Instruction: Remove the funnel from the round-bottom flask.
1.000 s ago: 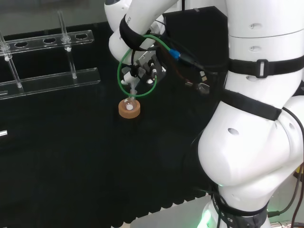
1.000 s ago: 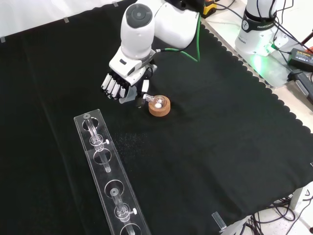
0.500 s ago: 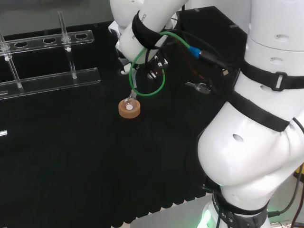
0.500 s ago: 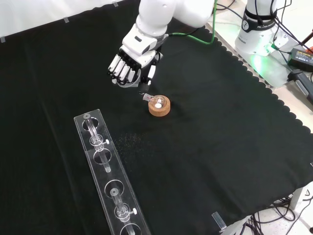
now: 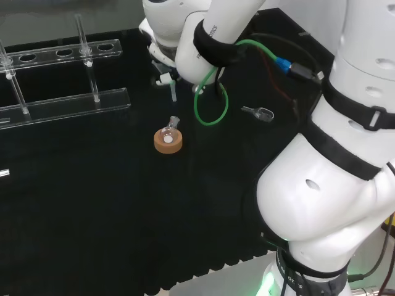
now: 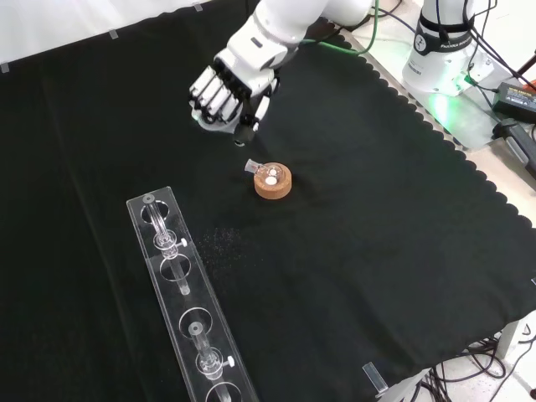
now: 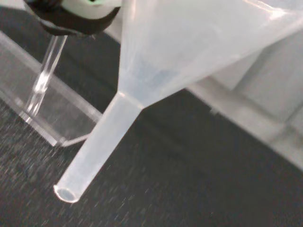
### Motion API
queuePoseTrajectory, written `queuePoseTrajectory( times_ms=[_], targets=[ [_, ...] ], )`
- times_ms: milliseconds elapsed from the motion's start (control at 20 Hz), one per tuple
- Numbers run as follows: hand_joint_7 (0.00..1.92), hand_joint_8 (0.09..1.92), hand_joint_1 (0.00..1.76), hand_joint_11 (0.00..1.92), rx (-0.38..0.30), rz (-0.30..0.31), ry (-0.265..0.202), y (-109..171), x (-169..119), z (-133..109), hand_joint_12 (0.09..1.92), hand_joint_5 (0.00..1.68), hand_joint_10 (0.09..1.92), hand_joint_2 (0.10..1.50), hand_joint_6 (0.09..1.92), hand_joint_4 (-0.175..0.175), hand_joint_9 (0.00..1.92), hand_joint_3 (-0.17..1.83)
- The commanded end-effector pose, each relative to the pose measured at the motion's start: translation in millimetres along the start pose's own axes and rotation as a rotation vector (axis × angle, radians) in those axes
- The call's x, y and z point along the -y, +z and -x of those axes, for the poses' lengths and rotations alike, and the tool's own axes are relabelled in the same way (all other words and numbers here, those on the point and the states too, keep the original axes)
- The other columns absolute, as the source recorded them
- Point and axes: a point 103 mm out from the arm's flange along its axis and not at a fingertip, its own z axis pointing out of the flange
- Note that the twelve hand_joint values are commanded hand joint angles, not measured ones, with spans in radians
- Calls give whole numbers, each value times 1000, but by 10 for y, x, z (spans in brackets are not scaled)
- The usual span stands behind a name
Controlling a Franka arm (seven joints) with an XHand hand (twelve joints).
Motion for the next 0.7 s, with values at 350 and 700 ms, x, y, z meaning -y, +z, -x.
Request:
queuePoseTrajectory(
  times_ms=[350,700],
  targets=[
    [1142,846,963,762,131,246,73,-1346,-510,463,1246,1541,701,765,941,-175,923,160],
    [1145,844,963,761,81,236,70,-1200,-843,216,1246,1542,700,761,939,-175,922,164]
  ],
)
